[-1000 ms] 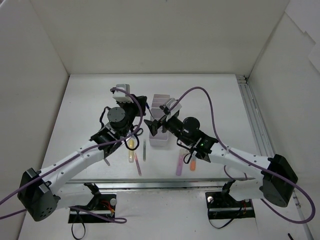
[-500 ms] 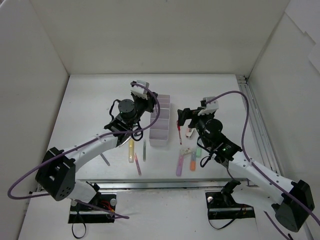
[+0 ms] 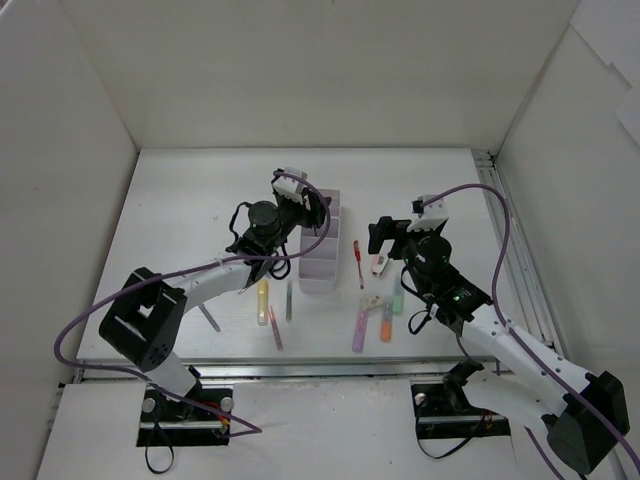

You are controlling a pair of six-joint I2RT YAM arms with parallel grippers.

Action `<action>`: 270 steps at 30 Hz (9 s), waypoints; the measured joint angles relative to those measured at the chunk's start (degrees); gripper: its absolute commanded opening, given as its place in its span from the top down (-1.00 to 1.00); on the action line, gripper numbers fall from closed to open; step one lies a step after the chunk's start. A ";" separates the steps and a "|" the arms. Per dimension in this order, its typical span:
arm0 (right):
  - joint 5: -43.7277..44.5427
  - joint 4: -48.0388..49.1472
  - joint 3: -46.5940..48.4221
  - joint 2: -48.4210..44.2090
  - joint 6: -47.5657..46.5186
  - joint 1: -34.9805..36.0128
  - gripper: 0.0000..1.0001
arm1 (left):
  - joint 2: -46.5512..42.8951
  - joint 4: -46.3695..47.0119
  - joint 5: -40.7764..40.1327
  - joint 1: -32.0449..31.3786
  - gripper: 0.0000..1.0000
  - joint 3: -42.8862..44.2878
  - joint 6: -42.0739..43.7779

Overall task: Sort the stationery into containers
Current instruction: Place the pen in the storage box, then pick up the pen from the center of the board, then place the pen in the storage box, then pick up the scissors from the center of the board, then place the scissors in the storage box.

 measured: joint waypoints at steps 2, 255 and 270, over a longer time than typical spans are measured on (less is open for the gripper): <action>-0.24 -0.46 -0.02 -0.17 -0.04 -0.11 -0.96 | -0.85 0.83 0.74 0.09 -0.43 -1.51 -0.83; -14.69 28.89 -12.46 -3.56 -4.46 -14.69 -0.96 | 10.64 -18.03 -22.45 -0.50 1.00 17.40 -5.53; -14.84 28.87 -12.46 -3.28 -4.37 -14.73 -0.96 | 6.40 -16.06 -24.70 -3.61 0.27 10.38 -5.55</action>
